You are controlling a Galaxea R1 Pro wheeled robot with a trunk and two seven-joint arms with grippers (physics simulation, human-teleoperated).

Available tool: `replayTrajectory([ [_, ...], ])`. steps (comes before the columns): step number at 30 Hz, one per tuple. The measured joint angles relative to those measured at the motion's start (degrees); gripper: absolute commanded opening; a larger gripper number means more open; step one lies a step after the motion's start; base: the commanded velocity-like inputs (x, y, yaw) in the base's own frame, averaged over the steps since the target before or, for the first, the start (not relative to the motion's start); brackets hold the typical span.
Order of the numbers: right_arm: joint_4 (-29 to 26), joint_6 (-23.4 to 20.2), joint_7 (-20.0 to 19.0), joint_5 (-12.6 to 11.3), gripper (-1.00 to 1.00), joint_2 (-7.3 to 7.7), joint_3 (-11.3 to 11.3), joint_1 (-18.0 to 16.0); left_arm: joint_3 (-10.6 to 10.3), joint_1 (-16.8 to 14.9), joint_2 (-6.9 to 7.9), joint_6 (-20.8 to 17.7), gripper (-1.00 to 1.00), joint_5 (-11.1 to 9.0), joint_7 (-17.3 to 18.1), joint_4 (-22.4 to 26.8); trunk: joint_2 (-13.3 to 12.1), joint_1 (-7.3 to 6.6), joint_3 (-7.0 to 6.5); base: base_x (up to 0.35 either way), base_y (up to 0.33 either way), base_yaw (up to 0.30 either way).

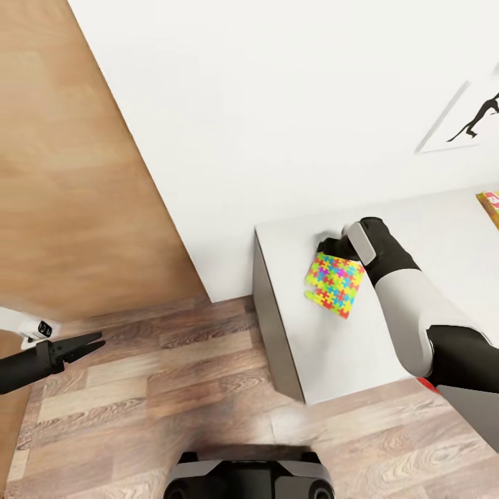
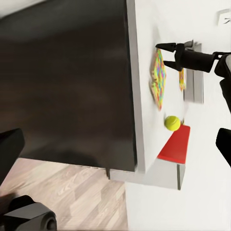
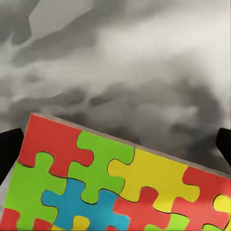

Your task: Put all the toys in the child's room - the three board games (two on the bed and one on the table), the two jigsaw puzzles on the table, and the tennis ball on the table - inside the toy box on the table in the child's room.

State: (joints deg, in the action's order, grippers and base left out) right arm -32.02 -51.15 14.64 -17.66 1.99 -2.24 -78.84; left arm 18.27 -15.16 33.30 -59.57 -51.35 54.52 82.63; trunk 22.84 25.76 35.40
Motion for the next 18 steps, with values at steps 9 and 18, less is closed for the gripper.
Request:
replayTrajectory([
  [9,0.03,-0.06,0.03,0.35,1.00,-0.17,0.03,0.00,0.01,0.00,0.00,0.00,1.00,0.07,-0.01,0.01,0.00,-0.01,0.00,-0.205,0.126,0.000],
  [18,0.06,-0.22,0.05,0.83,1.00,-0.27,0.02,0.00,0.01,0.01,0.00,0.00,1.00,0.08,-0.01,0.01,0.00,-0.02,0.00,-0.102,0.136,0.000],
])
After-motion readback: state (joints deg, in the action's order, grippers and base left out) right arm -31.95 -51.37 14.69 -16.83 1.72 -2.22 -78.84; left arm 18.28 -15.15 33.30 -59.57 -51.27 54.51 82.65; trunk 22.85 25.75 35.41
